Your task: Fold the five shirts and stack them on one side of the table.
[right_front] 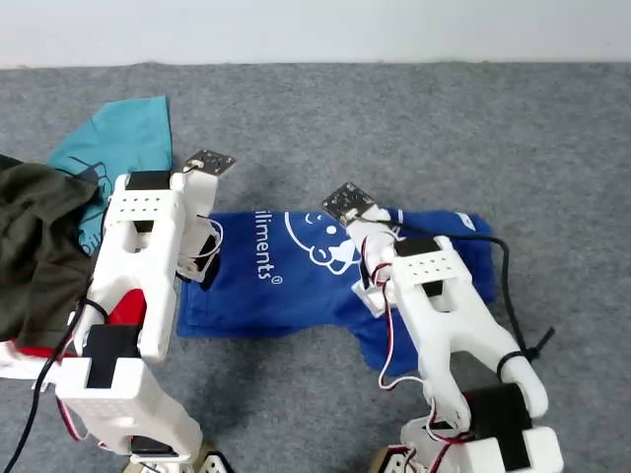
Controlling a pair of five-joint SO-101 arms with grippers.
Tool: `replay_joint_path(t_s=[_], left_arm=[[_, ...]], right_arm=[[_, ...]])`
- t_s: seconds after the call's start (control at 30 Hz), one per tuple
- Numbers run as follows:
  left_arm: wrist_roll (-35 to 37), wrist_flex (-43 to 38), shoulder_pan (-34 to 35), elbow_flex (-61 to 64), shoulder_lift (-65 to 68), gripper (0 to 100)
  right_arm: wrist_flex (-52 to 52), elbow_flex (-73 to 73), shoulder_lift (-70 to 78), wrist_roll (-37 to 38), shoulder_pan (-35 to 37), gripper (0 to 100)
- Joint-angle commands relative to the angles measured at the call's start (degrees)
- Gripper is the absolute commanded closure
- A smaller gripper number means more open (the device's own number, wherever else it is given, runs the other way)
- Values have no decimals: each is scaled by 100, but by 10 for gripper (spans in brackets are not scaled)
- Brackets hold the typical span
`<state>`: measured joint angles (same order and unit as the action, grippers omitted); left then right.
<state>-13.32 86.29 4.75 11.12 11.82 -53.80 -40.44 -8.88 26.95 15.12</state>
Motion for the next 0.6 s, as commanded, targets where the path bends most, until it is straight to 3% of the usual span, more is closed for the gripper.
replay_joint_path(t_s=[0.0,0.1,0.3,0.57], left_arm=[[18,-26,0,-22,-44,891],[18,9,18,-57,-105,891],[18,624,-9,-409,-105,892],[-448,1433,35,-444,-97,893]], right_arm=[[-760,659,-593,-18,4,843],[-1727,1187,-1279,88,-13,844],[-3345,1020,-2281,1407,-13,844],[-3336,-923,-2668,2646,-13,845]])
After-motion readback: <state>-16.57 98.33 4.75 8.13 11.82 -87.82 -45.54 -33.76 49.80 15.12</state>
